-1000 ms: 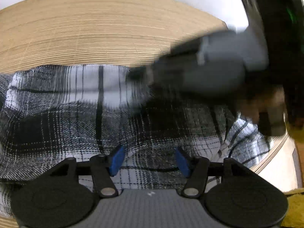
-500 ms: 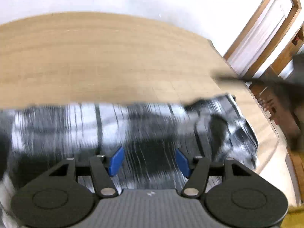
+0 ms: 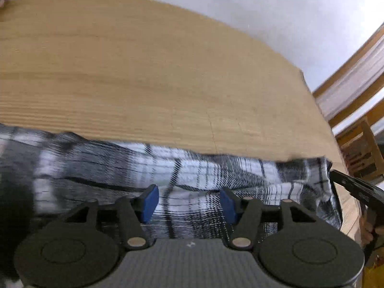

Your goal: Fold clothes

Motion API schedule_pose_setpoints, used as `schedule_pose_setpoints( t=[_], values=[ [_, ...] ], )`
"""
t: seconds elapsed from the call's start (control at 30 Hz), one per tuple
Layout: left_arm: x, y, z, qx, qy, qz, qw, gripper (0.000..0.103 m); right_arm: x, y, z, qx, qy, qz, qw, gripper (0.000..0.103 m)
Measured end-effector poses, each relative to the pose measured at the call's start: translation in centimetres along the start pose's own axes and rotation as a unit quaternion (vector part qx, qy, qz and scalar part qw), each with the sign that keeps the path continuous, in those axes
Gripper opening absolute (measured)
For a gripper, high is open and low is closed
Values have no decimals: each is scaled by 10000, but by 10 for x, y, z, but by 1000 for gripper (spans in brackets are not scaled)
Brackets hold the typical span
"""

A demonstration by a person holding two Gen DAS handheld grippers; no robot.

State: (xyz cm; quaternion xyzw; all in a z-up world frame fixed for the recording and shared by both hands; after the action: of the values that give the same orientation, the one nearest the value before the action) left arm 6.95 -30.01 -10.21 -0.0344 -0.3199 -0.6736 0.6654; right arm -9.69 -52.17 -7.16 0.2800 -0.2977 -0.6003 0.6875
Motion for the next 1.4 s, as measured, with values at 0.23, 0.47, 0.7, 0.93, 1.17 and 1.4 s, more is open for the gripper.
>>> schedule_pose_setpoints(
  t=[0.23,0.47,0.7,0.93,1.17,1.4],
  values=[
    [-45,8,4,350,935,355,9944,61,-36,-36,-37,-370,-158,578,9975,42],
    [-73,22,46,410,720,395,9958,61,-41,-20,-52,-528,-573,601,9951,49],
    [-100,65,54,343,137,-687,9969,69,-130,17,-10,222,-1132,583,9916,50],
    [-166,89,17,-570,-290,-1601,9850,70,-333,16,-28,273,-427,821,9953,51],
    [-180,119,57,-437,-352,-2014,9779,70,-416,9,-43,-42,-744,1303,9887,51],
    [-221,136,87,-558,159,-1983,9784,75,-459,12,-15,437,-189,976,9941,54]
  ],
)
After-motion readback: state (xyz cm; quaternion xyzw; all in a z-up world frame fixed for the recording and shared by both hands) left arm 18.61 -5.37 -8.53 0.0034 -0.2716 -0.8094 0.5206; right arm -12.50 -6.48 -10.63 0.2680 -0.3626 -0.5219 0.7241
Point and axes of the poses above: each gripper's, at about its wrist camera, not at the fingertips, and z roughly against the way its jaws point, x to its right, y to its top, the point moved 3 cm from there along -z, roughly the way its jaws point, and after that the axes turned 12 degrees about z, right-handed, at the moved point
